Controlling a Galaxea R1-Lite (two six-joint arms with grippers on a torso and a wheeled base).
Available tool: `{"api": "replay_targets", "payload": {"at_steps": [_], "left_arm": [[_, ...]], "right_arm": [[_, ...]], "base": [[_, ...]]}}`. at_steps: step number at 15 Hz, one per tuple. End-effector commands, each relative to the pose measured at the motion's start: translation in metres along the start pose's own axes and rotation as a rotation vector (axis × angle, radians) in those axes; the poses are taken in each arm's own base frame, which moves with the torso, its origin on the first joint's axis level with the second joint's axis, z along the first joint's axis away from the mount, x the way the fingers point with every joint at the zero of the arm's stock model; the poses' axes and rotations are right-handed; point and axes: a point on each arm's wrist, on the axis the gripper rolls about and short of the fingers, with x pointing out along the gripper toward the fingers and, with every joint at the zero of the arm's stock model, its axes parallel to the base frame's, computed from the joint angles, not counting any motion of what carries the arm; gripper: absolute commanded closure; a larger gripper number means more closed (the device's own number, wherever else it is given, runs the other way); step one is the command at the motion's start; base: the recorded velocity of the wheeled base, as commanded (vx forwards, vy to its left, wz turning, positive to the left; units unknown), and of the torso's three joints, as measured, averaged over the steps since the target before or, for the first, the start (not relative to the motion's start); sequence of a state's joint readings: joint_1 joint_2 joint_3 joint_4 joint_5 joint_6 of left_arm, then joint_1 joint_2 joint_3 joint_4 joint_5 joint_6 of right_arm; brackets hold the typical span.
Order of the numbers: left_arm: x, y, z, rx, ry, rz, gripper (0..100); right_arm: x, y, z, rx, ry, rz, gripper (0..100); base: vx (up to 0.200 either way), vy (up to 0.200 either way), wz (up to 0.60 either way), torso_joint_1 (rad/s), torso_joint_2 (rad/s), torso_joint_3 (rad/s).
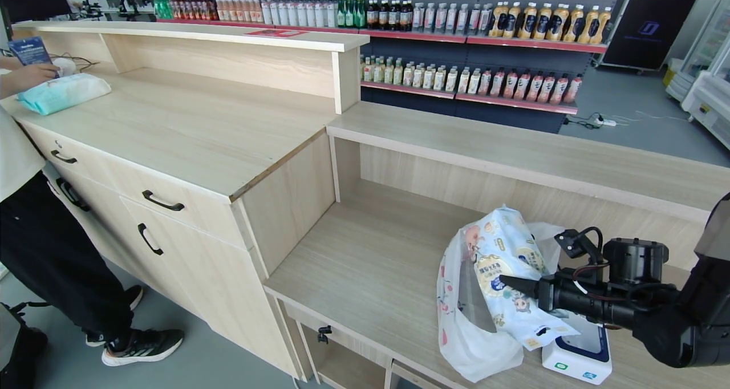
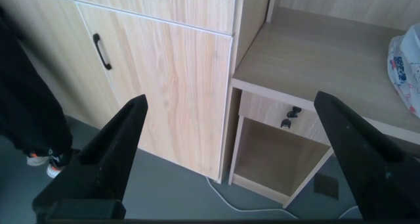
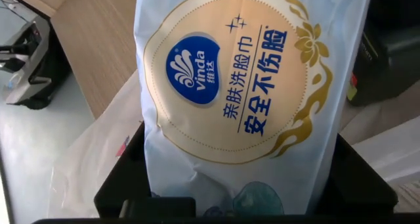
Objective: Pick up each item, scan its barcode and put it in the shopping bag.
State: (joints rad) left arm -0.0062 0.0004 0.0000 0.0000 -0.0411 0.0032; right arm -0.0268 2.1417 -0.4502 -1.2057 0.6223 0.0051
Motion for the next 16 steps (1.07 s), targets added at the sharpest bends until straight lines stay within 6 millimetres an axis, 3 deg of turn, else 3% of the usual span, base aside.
{"api": "replay_targets", "payload": {"at_steps": [1,10,16], "left_arm": [[0.000,0.000,0.000,0.000,0.001,0.000,0],[0.000,0.000,0.000,0.000,0.001,0.000,0],[0.000,0.000,0.000,0.000,0.001,0.000,0]], "right_arm": [[-0.002,-0.002,-0.001,0.007,0.006,-0.007,100],[0.008,0.000,0.002,-0.011,-0.007,0.016,100],[0.026,0.007,0.004,-0.080,-0.072,0.068,100]], "base": [[0.000,0.000,0.00,0.000,0.00,0.000],[0.000,0.000,0.00,0.000,0.00,0.000],[0.000,0.000,0.00,0.000,0.00,0.000]]}}
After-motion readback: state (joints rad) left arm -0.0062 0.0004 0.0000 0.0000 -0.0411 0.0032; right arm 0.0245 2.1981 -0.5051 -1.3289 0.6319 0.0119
